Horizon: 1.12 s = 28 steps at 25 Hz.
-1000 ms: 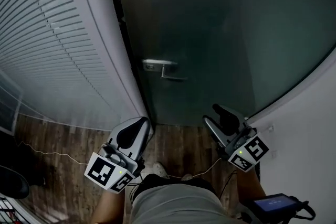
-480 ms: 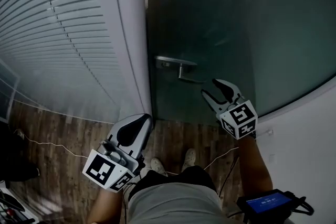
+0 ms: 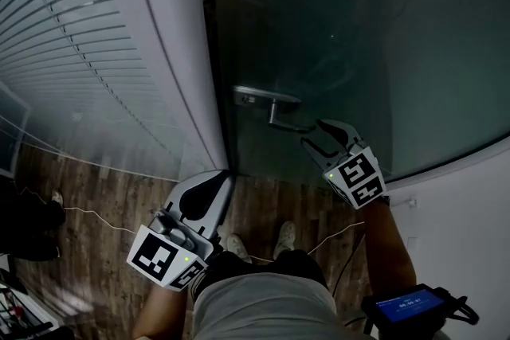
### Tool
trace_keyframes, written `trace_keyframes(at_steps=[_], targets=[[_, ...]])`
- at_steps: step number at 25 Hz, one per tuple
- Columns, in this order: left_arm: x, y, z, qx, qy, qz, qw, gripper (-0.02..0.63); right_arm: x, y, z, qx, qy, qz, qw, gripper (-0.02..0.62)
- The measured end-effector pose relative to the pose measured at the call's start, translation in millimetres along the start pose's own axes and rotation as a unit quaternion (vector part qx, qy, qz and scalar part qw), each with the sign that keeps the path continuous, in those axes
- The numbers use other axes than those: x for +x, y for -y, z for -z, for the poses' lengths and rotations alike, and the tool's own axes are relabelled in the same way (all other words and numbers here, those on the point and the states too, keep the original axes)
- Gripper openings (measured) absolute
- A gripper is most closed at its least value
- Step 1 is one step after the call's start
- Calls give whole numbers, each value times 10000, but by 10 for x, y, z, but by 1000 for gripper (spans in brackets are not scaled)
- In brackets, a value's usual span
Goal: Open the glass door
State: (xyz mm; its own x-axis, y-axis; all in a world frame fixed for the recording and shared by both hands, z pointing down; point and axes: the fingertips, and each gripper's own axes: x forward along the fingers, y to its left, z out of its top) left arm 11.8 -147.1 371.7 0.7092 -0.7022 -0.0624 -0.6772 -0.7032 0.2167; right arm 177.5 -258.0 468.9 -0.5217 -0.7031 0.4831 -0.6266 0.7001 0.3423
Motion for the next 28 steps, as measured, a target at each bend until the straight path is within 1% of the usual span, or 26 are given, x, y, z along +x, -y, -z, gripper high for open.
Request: trace_keyframes(at_steps=[3,4,6,9,11,15,18,21,24,28], targets=[[162,33,57,-12,-70,-10,10000,0,67,41,136,-3,-126,-89,9999,196],[233,39,65,-16,-96,-8,10000,0,86,93,168,20,-164,-68,9998,182],[330,16,38,-48,-130,1,9999,0,124,197,155,25,-247,-19,9997,129],[337,-34,6,-98,-145,-3,9998,0,174,215,101,-27,-465,-45,9989,127],[257,-36,21,-111,-135,-9,9998,0,186,161,80,69,-528,-65,9986,127],[115,-21,-9,-103,-74,-15,9999,0,178,124,5,159,-411,59,9990,129],[214,-49,-106,-110,-84,-63,9999,0,251,327,-25,317,-377,35,9988,129],[225,-65,-173,-108,-76,-118,9998,0,304,478,-64,424,-320,180,9984,129],[227,-110,-143,-106,-68,-183,9998,0,417,587,-32,511,-222,352,9978,129],[278,-203,-58,-108,-103,-263,9995,0,637,757,48,623,-173,408,9971,129]])
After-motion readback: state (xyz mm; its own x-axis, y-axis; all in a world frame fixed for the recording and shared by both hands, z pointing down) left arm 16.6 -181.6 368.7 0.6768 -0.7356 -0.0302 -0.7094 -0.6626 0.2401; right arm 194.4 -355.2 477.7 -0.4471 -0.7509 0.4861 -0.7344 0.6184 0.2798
